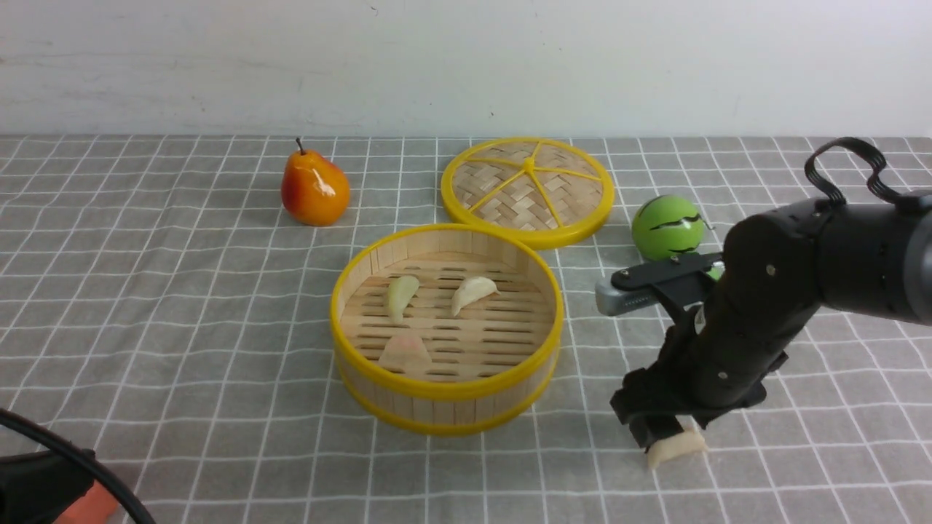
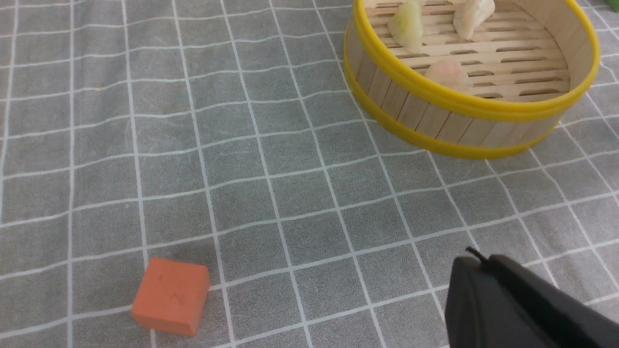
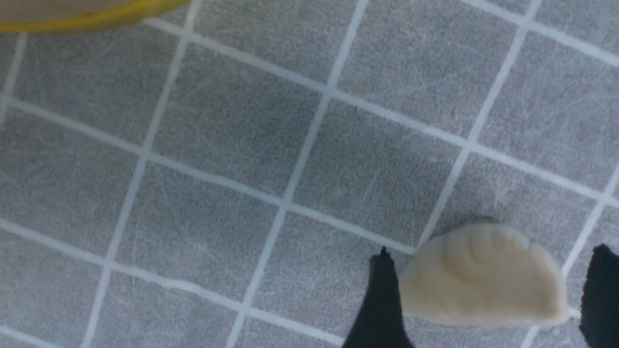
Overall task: Put the dumplings into the steamer on the table with the grey tablecloth.
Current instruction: 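Reach for and grasp a dumpling lying on the table beside the steamer, then place the dumpling in the bamboo steamer basket with the right gripper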
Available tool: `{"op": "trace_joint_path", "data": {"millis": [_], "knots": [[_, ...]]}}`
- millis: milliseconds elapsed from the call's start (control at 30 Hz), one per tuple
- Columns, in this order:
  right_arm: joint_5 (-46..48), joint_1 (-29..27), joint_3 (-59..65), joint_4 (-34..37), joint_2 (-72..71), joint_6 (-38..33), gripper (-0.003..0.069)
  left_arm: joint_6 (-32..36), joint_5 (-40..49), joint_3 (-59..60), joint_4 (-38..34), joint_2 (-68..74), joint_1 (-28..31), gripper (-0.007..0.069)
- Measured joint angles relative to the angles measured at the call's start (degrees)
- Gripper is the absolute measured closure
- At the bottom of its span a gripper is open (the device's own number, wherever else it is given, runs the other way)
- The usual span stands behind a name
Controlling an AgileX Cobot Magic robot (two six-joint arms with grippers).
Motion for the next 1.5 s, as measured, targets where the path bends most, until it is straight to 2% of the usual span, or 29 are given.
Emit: {"op": "trace_joint_path", "data": {"millis": [233, 400, 667, 900, 967, 1133, 1233, 1400, 1500], "knots": [[1.34, 0.00, -0.08, -0.98, 3.96, 1.52, 0.0127, 0.00, -0.05, 0.18, 0.00, 0.00, 0.00, 0.0621], [2.03, 0.00, -0.34, -1.15, 3.89, 0.44, 0.0200, 0.00, -0.05, 0.18, 0.00, 0.00, 0.00, 0.0619], [4.76, 0.00, -0.35, -1.15, 0.99, -3.52, 0.0200, 0.00, -0.05, 0.18, 0.00, 0.00, 0.00, 0.0613], [6.12, 0.55, -8.75, 1.43, -2.55, -5.49, 0.0200, 0.00, -0.98, 0.18, 0.00, 0.00, 0.00, 0.0608], [4.35, 2.56, -14.02, 4.41, -2.17, -8.83, 0.0200, 0.00, -1.71, 0.29, 0.00, 0.00, 0.00, 0.0607], [-2.13, 7.14, -20.79, 7.55, 2.82, -12.20, 0.0200, 0.00, -1.77, 0.35, 0.00, 0.00, 0.00, 0.0603], [-6.47, 8.81, -23.43, 7.85, 9.04, -12.41, 0.0203, 0.00, -1.77, 0.35, 0.00, 0.00, 0.00, 0.0599], [-7.94, 8.94, -23.97, 7.79, 16.15, -11.70, 0.0203, 0.00, -1.71, 0.35, 0.00, 0.00, 0.00, 0.0596], [-7.44, 8.94, -24.99, 8.00, 16.39, -7.87, 0.0137, 0.00, -1.71, 0.35, 0.07, 0.00, 0.00, 0.0596]]}}
